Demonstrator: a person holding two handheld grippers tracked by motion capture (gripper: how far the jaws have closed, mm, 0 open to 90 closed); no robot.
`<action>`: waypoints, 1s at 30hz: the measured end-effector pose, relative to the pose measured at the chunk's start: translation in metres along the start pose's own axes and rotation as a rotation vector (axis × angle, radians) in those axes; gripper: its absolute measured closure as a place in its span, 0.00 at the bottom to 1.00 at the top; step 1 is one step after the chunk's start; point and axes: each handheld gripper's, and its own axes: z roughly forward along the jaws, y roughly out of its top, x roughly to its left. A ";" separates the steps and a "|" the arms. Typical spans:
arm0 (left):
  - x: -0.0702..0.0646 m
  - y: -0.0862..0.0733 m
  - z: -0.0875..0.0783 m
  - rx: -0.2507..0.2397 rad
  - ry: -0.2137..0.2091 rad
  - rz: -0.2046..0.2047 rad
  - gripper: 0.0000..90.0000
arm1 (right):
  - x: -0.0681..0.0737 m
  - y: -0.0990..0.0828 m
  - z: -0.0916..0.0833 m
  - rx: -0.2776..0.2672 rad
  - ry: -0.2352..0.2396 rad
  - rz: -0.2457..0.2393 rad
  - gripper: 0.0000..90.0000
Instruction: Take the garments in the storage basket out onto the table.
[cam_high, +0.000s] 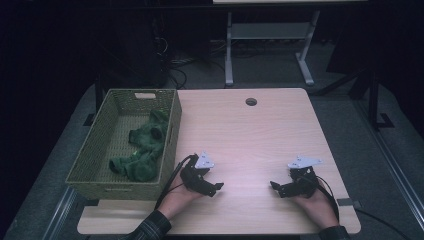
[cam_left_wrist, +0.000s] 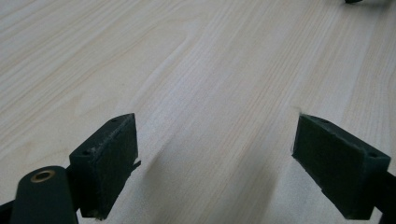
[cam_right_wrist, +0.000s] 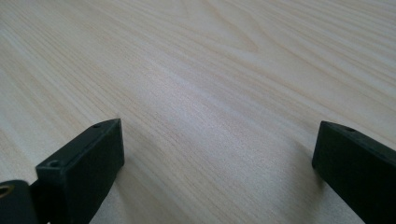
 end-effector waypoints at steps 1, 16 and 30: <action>0.000 0.001 -0.001 -0.005 -0.005 -0.009 0.15 | 0.000 0.000 0.000 0.000 0.000 0.000 0.02; 0.002 0.012 -0.012 -0.012 -0.020 -0.019 0.15 | 0.000 0.000 0.000 0.000 0.000 0.000 0.02; 0.002 0.022 -0.021 0.002 -0.034 -0.011 0.15 | 0.000 0.000 0.000 0.000 0.000 0.000 0.02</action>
